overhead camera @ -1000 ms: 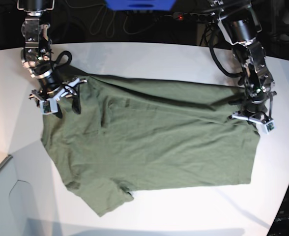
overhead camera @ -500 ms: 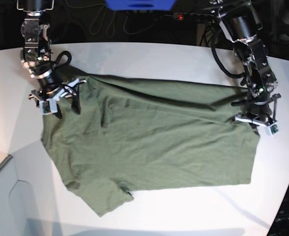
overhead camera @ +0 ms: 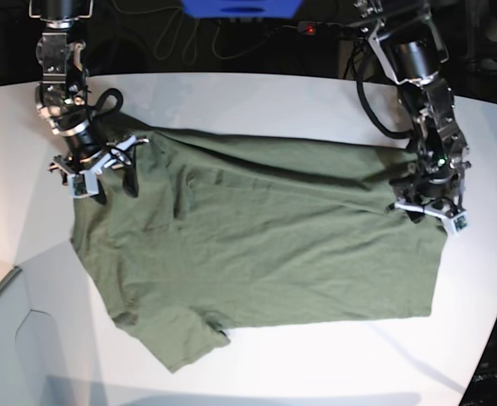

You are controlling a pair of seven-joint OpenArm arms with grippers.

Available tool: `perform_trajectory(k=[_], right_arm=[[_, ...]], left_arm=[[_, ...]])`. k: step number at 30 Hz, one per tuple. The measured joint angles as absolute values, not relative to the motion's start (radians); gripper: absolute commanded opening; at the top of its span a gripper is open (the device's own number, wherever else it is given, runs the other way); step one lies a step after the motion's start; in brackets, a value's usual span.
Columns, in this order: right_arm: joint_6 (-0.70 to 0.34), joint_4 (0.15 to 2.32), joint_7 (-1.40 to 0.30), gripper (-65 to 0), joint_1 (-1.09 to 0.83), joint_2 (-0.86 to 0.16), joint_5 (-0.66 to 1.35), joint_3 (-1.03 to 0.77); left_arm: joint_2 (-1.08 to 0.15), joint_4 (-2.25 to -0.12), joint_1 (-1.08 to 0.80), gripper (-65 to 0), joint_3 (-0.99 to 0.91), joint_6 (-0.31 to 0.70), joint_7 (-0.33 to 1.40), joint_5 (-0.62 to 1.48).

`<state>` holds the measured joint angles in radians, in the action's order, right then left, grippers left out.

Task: Layout the t-shirt on the table in an organized manner, then fold the t-shirt properly
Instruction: 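Grasp the t-shirt edge with the right gripper and reposition the left gripper, then grasp the t-shirt edges with both grippers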

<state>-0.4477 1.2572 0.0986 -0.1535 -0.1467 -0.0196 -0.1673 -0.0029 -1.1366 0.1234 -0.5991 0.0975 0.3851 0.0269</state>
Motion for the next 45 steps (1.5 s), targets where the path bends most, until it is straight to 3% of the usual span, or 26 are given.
perform_trajectory(k=[8,17,22,28,31,45], right_arm=[[-0.448,1.257,0.099,-28.6,-0.154,-0.147,-0.020,-0.167],[-0.448,1.257,0.099,-28.6,-0.154,-0.147,-0.020,-0.167],[-0.448,1.257,0.099,-28.6,-0.154,-0.147,-0.020,-0.167],[-0.448,1.257,0.099,-28.6,-0.154,-0.147,-0.020,-0.167],[-0.448,1.257,0.098,-28.6,-0.154,-0.146,-0.020,-0.167],[-0.448,1.257,0.099,-28.6,-0.154,-0.141,-0.020,-0.165]], left_arm=[[-0.005,-1.127,0.137,-65.0,-0.598,0.097,0.382,0.026],[-0.005,-1.162,0.122,-64.8,-0.599,0.097,0.387,0.026],[-0.005,-1.203,0.119,-62.6,-0.611,0.098,0.387,0.027],[-0.002,-1.302,0.074,-42.2,-0.748,0.097,0.384,0.025],[-0.002,-1.346,0.015,-36.7,-0.754,0.097,0.392,0.023],[-0.030,-1.238,0.001,-35.6,-0.746,0.104,0.394,0.026]])
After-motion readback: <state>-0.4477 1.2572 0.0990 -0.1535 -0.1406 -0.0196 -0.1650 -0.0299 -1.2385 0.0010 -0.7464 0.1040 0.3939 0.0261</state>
